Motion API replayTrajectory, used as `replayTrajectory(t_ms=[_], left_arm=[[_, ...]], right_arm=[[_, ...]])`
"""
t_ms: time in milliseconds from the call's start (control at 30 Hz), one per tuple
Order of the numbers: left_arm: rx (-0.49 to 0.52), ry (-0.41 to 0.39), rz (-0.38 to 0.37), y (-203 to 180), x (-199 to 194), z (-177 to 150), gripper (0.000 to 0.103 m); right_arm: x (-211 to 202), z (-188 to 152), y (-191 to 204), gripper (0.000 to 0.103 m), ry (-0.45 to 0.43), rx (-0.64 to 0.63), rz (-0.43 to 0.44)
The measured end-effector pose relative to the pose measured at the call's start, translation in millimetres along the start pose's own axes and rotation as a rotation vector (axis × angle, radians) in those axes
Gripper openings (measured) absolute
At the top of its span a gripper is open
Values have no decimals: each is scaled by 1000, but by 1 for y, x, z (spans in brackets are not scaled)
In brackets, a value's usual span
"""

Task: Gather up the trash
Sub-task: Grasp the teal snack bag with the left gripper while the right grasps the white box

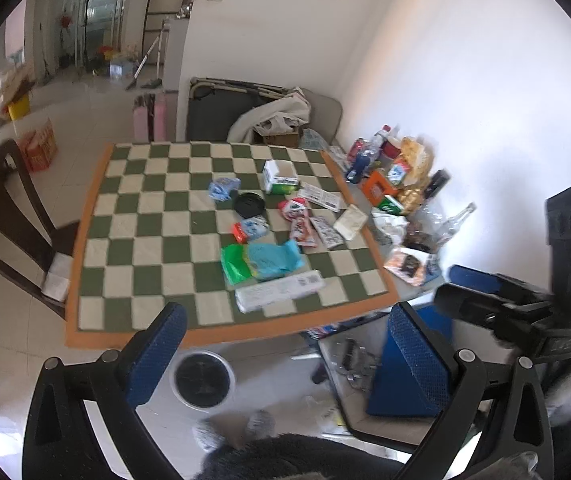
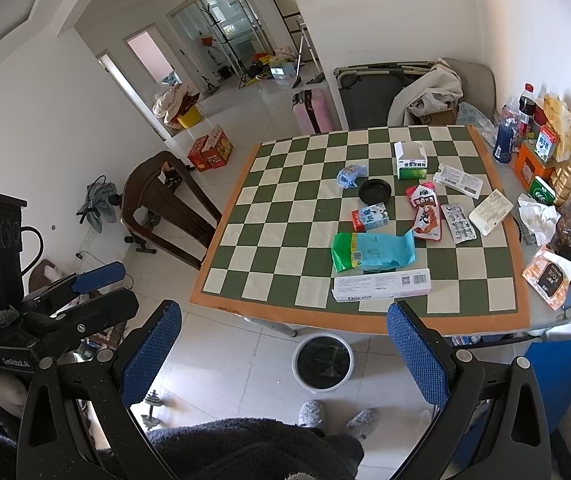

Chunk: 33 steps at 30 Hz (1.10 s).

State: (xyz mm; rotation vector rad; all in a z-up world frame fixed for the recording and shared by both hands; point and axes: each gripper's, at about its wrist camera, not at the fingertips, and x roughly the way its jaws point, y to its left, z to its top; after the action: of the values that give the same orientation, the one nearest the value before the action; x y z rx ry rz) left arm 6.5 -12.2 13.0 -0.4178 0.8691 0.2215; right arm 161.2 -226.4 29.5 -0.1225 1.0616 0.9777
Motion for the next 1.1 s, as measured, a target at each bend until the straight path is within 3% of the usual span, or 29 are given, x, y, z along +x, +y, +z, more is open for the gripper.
replayTrajectory(t_ms=[133, 233, 367, 500, 633, 800, 833, 867, 900, 1100], left_arm=[[151, 0, 192, -14, 37, 17, 103], [269, 49, 313, -18, 94, 21, 103], [388, 171, 320, -10, 172, 13, 103], [569, 312, 325, -22, 252, -3, 101], [710, 465, 313, -53, 339, -18, 76], [819, 622, 283, -85, 427, -34, 75], [833, 647, 280, -88, 441, -38, 75], [840, 666, 282, -92, 454, -40, 82], [828, 684, 245, -96, 462, -40, 76], [880, 712, 290, -106, 491, -47, 75]], right_arm=[[11, 5, -5, 103, -14, 77, -72], [31, 4, -27, 103, 5, 183, -175], [71, -10, -80, 103, 66, 279, -291], [113, -25, -149, 103, 161, 362, -375], [157, -37, -220, 103, 240, 419, -423], [207, -52, -302, 103, 360, 468, -449], [216, -55, -318, 103, 386, 481, -447], [223, -56, -328, 103, 404, 488, -450], [230, -59, -342, 103, 421, 495, -454], [256, -66, -396, 103, 498, 518, -455]])
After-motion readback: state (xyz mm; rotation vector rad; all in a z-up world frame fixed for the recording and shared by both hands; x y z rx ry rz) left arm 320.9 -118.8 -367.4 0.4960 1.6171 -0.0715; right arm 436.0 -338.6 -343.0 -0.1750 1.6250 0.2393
